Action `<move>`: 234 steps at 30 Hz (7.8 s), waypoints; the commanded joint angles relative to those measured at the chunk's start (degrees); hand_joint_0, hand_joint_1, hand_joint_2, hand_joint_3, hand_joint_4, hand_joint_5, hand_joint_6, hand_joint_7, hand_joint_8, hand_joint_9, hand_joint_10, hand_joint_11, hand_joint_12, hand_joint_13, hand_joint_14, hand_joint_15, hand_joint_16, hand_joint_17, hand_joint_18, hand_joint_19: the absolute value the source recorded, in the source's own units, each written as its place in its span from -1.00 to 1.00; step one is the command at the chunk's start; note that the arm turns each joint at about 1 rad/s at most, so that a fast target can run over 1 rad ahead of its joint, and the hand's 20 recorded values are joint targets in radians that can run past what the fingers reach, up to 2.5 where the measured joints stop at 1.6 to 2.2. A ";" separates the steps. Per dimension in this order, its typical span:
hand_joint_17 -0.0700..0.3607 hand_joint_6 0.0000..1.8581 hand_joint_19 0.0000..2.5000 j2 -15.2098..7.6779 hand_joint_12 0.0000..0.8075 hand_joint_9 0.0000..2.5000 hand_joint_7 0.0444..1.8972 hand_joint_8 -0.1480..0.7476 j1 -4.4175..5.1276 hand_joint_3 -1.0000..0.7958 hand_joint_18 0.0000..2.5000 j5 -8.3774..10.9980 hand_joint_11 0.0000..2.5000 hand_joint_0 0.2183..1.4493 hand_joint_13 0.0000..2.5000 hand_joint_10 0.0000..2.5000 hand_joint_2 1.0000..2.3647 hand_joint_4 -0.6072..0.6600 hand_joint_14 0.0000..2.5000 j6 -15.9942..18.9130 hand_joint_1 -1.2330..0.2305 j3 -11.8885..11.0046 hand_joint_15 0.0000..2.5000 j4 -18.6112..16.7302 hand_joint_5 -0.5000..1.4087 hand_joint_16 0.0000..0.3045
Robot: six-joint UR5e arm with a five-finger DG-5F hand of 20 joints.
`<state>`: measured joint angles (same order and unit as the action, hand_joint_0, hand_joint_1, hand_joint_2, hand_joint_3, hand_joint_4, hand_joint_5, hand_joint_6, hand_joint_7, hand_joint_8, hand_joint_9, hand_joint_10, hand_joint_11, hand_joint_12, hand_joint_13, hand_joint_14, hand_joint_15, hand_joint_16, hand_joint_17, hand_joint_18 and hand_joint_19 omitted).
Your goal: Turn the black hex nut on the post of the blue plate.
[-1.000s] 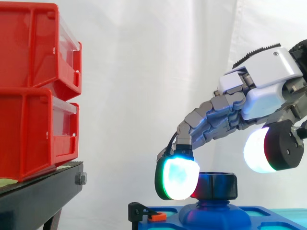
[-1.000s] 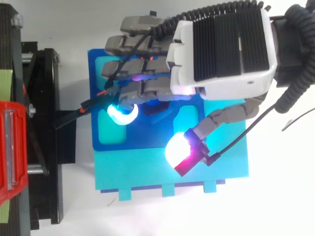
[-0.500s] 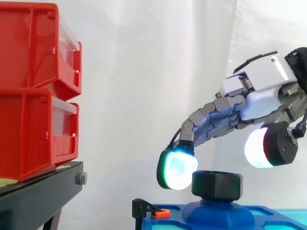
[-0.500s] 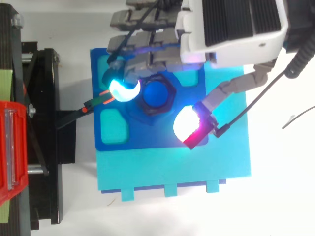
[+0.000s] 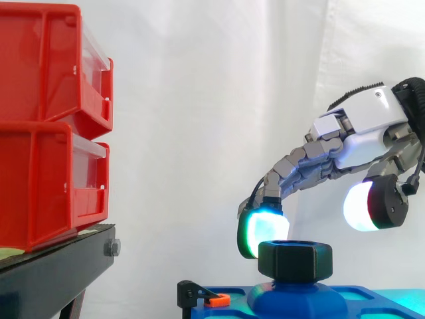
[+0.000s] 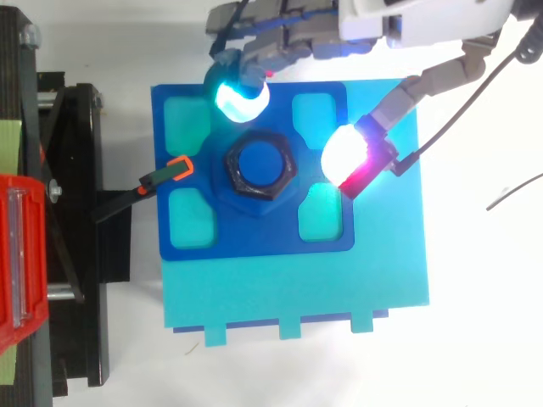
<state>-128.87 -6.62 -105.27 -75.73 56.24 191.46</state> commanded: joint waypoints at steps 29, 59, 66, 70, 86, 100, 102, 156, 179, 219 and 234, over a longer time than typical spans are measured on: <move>-0.23 -0.46 -0.94 -0.06 -0.24 -0.79 -0.24 -0.27 6.26 -0.44 -1.00 3.14 -1.00 -0.65 -0.95 -1.00 -1.00 0.18 -1.00 4.98 -0.07 0.19 -0.96 -6.10 -0.70 -0.72; -0.22 -0.46 -0.93 -0.06 -0.24 -0.79 -0.24 -0.26 8.11 -0.44 -1.00 5.25 -1.00 -0.65 -0.94 -1.00 -1.00 0.18 -1.00 4.98 -0.07 1.68 -0.96 -4.43 -0.70 -0.71; -0.22 -0.46 -0.93 -0.06 -0.24 -0.79 -0.24 -0.26 7.32 -0.44 -1.00 4.10 -1.00 -0.65 -0.94 -1.00 -1.00 0.18 -1.00 3.57 -0.07 1.77 -0.96 -4.34 -0.70 -0.71; -0.22 -0.46 -0.93 -0.06 -0.24 -0.79 -0.24 -0.26 6.79 -0.44 -1.00 3.66 -1.00 -0.65 -0.94 -1.00 -1.00 0.18 -1.00 1.81 -0.07 1.68 -0.96 -4.25 -0.70 -0.71; -0.22 -0.46 -0.93 -0.06 -0.24 -0.79 -0.24 -0.26 4.15 -0.44 -1.00 0.85 -1.00 -0.65 -0.93 -1.00 -1.00 0.18 -1.00 -0.21 -0.07 1.77 -0.96 -4.25 -0.70 -0.71; -0.22 -0.46 -0.93 -0.06 -0.24 -0.79 -0.24 -0.26 1.52 -0.44 -1.00 -1.96 -1.00 -0.65 -0.92 -1.00 -1.00 0.18 -1.00 -1.88 -0.07 1.77 -0.96 -4.17 -0.70 -0.71; -0.22 -0.46 -0.92 -0.06 -0.24 -0.79 -0.24 -0.26 1.52 -0.44 -1.00 -1.96 -1.00 -0.65 -0.92 -1.00 -1.00 0.18 -1.00 -1.88 -0.07 1.68 -0.96 -3.99 -0.70 -0.71; -0.21 -0.46 -0.92 -2.61 -0.24 -0.79 -0.24 -0.27 2.31 -0.44 -1.00 -1.26 -1.00 -0.65 -0.92 -1.00 -1.00 0.17 -1.00 -2.84 -0.07 -1.92 -0.95 -2.15 -0.70 -0.71; -0.20 -0.46 -0.93 -2.61 -0.23 -0.77 -0.25 -0.26 0.55 -0.44 -1.00 -3.46 -1.00 -0.65 -0.89 -1.00 -1.00 0.18 -1.00 -3.81 -0.09 -5.35 -0.96 1.37 -0.70 -0.70; -0.19 -0.46 -0.91 -2.70 -0.23 -0.77 -0.25 -0.25 5.56 -0.44 -1.00 1.73 -1.00 -0.65 -0.87 -1.00 -1.00 0.18 -1.00 0.14 -0.09 -3.41 -0.96 0.40 -0.70 -0.70; -0.19 -0.46 -0.91 -2.61 -0.23 -0.77 -0.25 -0.26 3.72 -0.44 -1.00 0.06 -1.00 -0.65 -0.86 -1.00 -1.00 0.18 -1.00 -1.70 -0.09 -4.82 -0.95 2.78 -0.70 -0.70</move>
<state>-131.49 -2.71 -105.03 -77.18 51.53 194.24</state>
